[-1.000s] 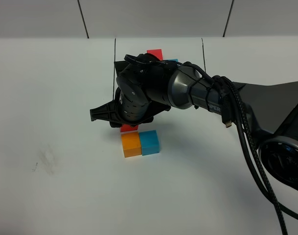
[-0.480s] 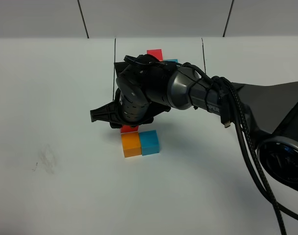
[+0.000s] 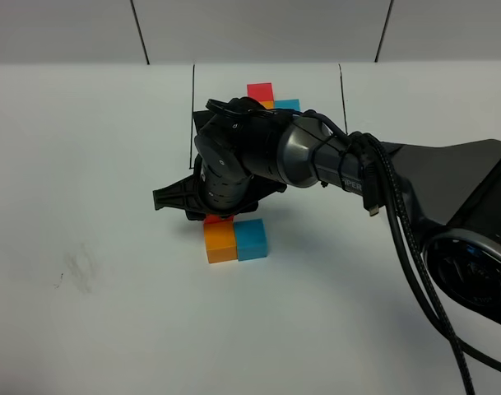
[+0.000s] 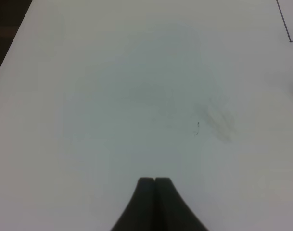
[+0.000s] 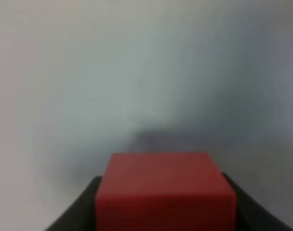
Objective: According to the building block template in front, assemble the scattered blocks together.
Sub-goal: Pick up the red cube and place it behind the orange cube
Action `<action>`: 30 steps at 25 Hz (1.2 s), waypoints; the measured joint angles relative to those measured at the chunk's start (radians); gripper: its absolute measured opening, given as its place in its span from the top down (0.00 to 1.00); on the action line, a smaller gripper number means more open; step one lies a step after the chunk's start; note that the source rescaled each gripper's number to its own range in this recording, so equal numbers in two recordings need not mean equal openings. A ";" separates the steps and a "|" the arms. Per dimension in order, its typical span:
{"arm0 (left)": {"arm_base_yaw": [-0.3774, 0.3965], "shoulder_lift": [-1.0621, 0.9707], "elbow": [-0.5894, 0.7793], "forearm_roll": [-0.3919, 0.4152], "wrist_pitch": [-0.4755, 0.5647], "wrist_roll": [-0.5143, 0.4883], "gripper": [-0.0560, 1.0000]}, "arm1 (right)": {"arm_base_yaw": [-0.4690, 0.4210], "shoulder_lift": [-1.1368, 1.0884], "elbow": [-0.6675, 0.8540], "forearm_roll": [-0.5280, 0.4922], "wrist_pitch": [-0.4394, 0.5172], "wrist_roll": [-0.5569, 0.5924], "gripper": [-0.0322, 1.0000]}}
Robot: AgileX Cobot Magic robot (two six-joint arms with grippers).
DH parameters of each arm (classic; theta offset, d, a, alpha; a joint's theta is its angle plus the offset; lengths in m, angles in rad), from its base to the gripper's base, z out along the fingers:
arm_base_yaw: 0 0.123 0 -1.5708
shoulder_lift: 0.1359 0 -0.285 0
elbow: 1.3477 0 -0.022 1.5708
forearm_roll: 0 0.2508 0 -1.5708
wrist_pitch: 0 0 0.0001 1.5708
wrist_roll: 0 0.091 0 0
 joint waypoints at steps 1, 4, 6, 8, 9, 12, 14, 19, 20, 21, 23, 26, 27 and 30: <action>0.000 0.000 0.000 0.000 0.000 0.000 0.95 | 0.000 0.004 0.000 0.000 -0.001 0.000 0.55; 0.000 0.000 0.000 0.000 0.000 0.000 0.95 | 0.000 0.024 0.000 0.010 -0.002 0.000 0.55; 0.000 0.000 0.000 0.000 0.000 0.000 0.95 | 0.000 0.035 0.000 0.017 -0.004 0.000 0.55; 0.000 0.000 0.000 0.000 0.000 0.000 0.95 | 0.000 0.040 0.000 0.019 -0.007 0.000 0.55; 0.000 0.000 0.000 0.000 0.000 0.000 0.95 | 0.000 0.041 -0.001 0.019 -0.007 0.000 0.55; 0.000 0.000 0.000 0.000 0.000 0.000 0.95 | 0.000 0.042 -0.002 0.019 -0.007 0.004 0.55; 0.000 0.000 0.000 0.000 0.000 -0.001 0.95 | 0.000 0.044 -0.003 0.019 -0.006 0.008 0.55; 0.000 0.000 0.000 0.000 0.000 -0.002 0.95 | 0.000 0.045 -0.004 0.019 -0.005 0.010 0.55; 0.000 0.000 0.000 0.000 0.000 -0.002 0.95 | 0.000 0.045 -0.004 0.019 -0.005 0.010 0.55; 0.000 0.000 0.000 0.000 0.000 -0.002 0.95 | 0.000 0.045 -0.004 0.019 -0.005 0.010 0.55; 0.000 0.000 0.000 0.000 0.000 -0.002 0.95 | 0.000 0.046 -0.004 0.019 -0.005 0.010 0.55; 0.000 0.000 0.000 0.000 0.000 -0.003 0.95 | 0.000 0.046 -0.006 0.022 -0.004 0.010 0.55; 0.000 0.000 0.000 0.000 0.000 -0.003 0.95 | 0.000 0.046 -0.006 0.024 -0.004 0.010 0.55; 0.000 0.000 0.000 0.000 0.000 -0.002 0.95 | 0.000 0.046 -0.006 0.027 -0.003 0.010 0.55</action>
